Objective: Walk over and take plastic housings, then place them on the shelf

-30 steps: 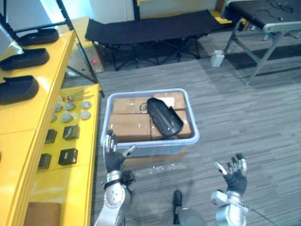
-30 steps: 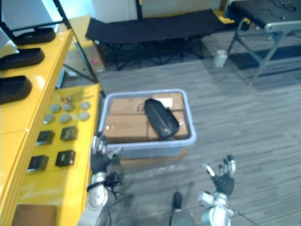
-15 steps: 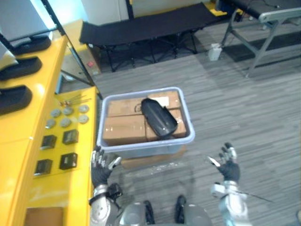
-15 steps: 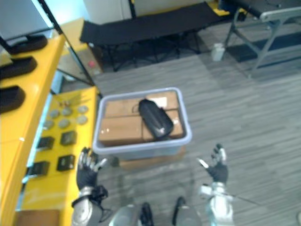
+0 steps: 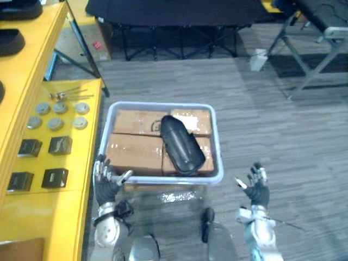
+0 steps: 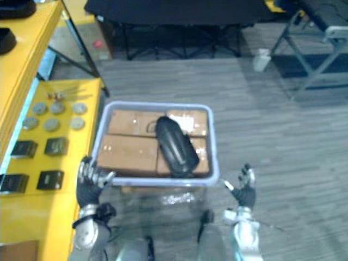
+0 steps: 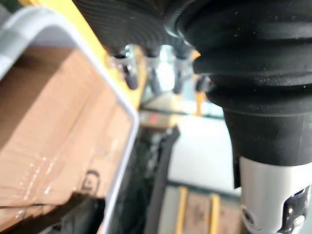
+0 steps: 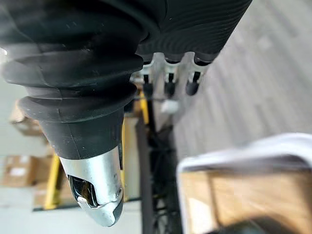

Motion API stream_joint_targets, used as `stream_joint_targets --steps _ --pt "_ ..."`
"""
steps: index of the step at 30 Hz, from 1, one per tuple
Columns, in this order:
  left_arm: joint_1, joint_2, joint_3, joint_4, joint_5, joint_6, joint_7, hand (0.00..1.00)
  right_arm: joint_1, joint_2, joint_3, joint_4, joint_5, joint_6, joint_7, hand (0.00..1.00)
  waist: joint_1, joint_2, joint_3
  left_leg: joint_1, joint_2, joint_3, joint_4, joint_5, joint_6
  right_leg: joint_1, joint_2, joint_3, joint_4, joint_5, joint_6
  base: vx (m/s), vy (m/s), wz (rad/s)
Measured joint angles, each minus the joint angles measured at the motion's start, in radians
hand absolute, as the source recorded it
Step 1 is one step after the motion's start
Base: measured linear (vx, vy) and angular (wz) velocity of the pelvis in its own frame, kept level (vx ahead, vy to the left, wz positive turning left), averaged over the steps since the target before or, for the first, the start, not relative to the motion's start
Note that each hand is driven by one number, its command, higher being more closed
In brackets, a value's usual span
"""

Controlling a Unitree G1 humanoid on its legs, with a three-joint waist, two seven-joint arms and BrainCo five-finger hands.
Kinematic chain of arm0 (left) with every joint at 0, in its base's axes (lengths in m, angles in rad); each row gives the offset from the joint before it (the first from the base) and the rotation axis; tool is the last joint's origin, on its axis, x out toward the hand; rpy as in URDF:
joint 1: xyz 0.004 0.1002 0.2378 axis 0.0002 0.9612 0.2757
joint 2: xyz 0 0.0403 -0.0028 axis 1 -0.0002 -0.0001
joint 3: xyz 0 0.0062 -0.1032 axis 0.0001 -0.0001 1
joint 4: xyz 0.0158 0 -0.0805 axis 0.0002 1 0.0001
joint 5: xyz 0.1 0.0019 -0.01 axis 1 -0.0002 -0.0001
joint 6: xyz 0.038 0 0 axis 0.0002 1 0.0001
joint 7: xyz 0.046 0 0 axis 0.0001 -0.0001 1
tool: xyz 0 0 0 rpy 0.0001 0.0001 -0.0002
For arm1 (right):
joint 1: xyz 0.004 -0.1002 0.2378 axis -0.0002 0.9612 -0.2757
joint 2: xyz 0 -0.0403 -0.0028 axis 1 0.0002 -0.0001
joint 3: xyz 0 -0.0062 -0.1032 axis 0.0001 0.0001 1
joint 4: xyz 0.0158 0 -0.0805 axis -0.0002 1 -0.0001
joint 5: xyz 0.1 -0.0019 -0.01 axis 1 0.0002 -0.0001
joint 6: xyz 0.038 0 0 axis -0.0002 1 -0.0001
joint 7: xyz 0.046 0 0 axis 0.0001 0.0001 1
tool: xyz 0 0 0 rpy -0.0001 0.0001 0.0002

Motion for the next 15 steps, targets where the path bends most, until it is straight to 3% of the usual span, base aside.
stream_joint_targets --steps 2,4,7,12,15 --pt "-0.004 -0.038 -0.007 0.000 -0.002 0.006 -0.001 0.00 -0.035 -0.031 -0.027 -0.014 0.001 0.003 0.005 0.00 -0.004 0.023 0.002 0.010 0.025 -0.033 -0.032 0.030 -0.025 0.024 0.023 -0.037 -0.013 -0.012 -0.019 0.19 -0.230 0.31" --pt "-0.011 -0.057 -0.009 -0.001 -0.029 0.008 -0.001 0.00 -0.062 -0.060 -0.049 -0.021 0.003 0.036 0.004 0.00 -0.001 0.027 0.001 0.033 0.029 -0.049 -0.071 0.076 -0.035 0.056 0.023 -0.071 -0.016 -0.020 -0.032 0.08 -0.101 0.42" --pt "-0.019 -0.057 -0.017 -0.001 -0.031 0.008 -0.010 0.00 -0.071 -0.064 -0.067 -0.032 0.012 0.071 -0.005 0.00 0.000 0.028 0.003 0.026 0.018 -0.052 -0.094 0.091 -0.039 0.078 0.005 -0.121 -0.030 -0.021 -0.033 0.02 -0.038 0.46" --pt "-0.038 -0.048 -0.078 -0.001 -0.025 0.009 -0.023 0.00 -0.145 -0.062 -0.067 0.029 0.023 0.117 -0.049 0.00 0.024 0.015 0.023 0.005 -0.030 -0.055 -0.124 0.102 -0.029 0.089 -0.045 -0.149 -0.076 -0.002 -0.005 -0.07 0.071 0.26" --pt "-0.048 -0.043 -0.088 -0.001 -0.026 0.022 -0.023 0.00 -0.285 -0.064 -0.079 0.144 0.024 0.152 -0.070 0.00 0.025 0.017 0.054 -0.028 -0.046 -0.056 -0.118 0.107 -0.021 0.094 -0.063 -0.168 -0.116 0.026 0.004 -0.12 0.050 0.20"
